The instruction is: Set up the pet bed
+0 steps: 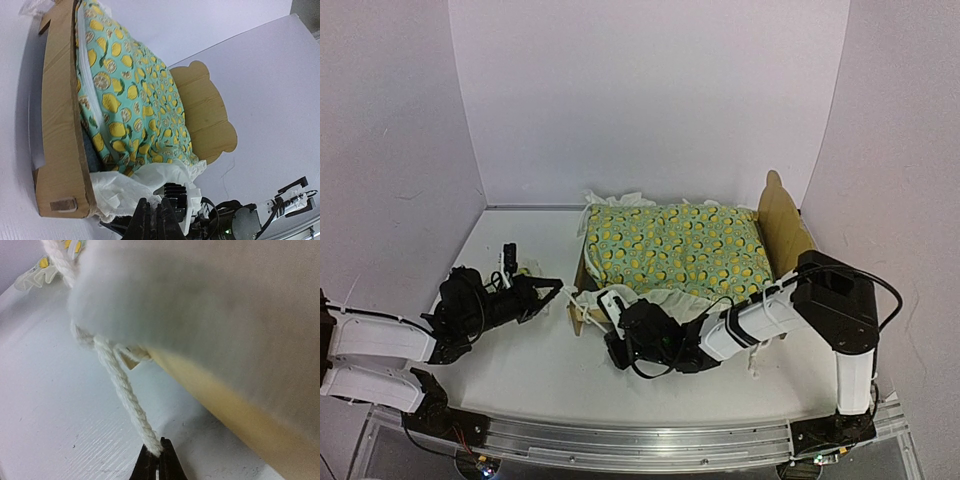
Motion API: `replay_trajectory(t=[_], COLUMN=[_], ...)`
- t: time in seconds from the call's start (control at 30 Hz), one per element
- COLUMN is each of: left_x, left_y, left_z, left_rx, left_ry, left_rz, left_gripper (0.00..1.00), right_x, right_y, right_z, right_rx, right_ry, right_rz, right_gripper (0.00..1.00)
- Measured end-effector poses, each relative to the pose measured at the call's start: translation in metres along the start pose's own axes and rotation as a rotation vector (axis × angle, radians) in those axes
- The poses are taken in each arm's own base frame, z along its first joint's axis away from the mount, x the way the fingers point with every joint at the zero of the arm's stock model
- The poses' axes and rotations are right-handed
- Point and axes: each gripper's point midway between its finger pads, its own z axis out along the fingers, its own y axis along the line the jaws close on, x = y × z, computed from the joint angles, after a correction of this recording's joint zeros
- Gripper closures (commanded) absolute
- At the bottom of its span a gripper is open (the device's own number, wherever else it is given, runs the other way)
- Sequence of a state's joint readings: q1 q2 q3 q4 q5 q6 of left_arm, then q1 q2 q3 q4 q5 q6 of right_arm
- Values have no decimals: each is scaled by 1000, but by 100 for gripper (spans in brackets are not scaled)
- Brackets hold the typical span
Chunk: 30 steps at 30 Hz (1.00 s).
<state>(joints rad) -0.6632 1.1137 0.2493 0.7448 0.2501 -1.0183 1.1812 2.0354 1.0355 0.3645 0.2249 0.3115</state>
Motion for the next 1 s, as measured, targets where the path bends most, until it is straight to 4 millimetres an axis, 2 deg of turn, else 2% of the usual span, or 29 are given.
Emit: replay_trajectory(t=[0.13, 0.3, 0.43, 0.63, 0.73, 0.8, 1.0], left_x=[-24, -48, -52, -56, -51, -44, 2], left_y=[-13, -25, -12, 7, 13, 25, 94], left_z=[1, -13, -15, -27, -35, -40, -62], left_rx=[17, 2, -74, -183, -202, -221, -367], left_ry=[-105, -235, -262, -292, -284, -273, -179], left_rz=[90, 187, 216, 231, 226, 195, 67], left_gripper=[100, 100, 100, 100, 100, 100, 100], right_x=[-4, 0, 6, 4, 4, 9, 21], right_y=[-13, -19, -22, -27, -24, -24, -27], right_z=[1, 2, 0, -1, -1, -1, -4], right_rx=[53, 71, 85, 118, 103, 94, 95], right_ry=[9, 17, 7, -15, -17, -7, 22], right_rz=[-10, -27, -34, -43, -45, -46, -48], right_gripper=[100, 100, 100, 100, 100, 100, 98])
